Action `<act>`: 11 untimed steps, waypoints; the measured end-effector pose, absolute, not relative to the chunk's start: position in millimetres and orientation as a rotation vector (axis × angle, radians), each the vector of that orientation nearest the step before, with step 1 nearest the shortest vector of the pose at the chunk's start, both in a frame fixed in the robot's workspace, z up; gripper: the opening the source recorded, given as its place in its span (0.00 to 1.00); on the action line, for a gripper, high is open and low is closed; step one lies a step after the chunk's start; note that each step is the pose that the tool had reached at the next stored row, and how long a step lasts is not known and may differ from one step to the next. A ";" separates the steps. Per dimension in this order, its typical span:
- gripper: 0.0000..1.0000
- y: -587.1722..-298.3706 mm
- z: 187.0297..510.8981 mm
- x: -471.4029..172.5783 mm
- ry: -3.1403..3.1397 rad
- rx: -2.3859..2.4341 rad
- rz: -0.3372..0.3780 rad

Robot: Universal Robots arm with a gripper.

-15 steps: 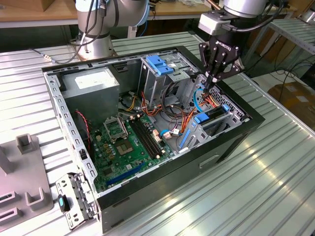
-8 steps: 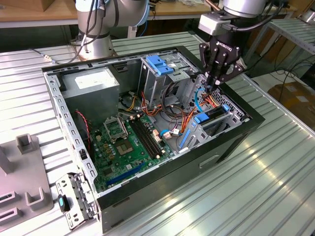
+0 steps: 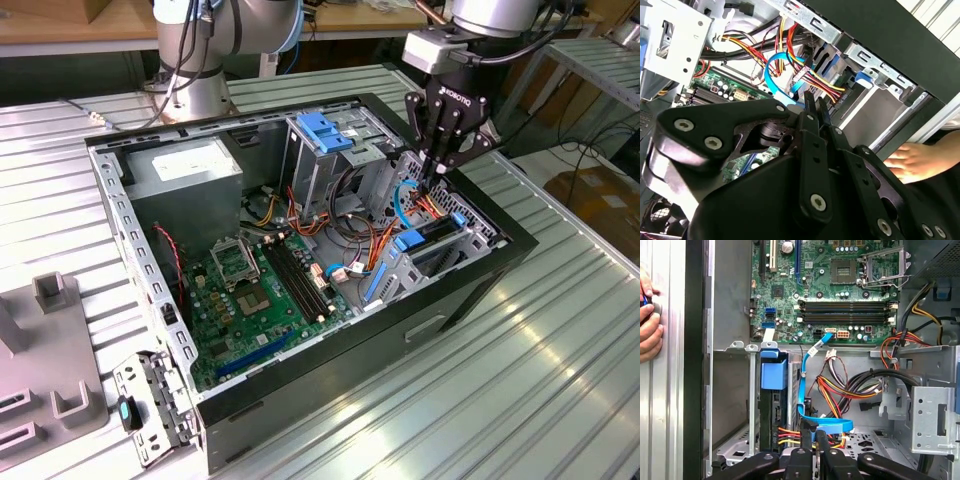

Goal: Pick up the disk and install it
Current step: 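Insert the second disk wire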

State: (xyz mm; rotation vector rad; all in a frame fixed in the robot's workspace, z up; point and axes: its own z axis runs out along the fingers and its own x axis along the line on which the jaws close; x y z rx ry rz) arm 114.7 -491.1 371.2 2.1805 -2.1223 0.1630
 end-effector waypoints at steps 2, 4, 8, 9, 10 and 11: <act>0.16 -491.0 371.1 114.7 -2.121 2.180 0.165; 0.17 -491.1 371.1 114.8 -2.111 2.169 0.184; 0.29 -490.7 369.5 114.9 -2.079 2.137 0.242; 0.28 -490.6 369.1 114.9 -2.076 2.134 0.247; 0.22 -490.6 368.7 115.0 -2.073 2.131 0.253; 0.22 -490.5 368.4 114.9 -2.072 2.130 0.254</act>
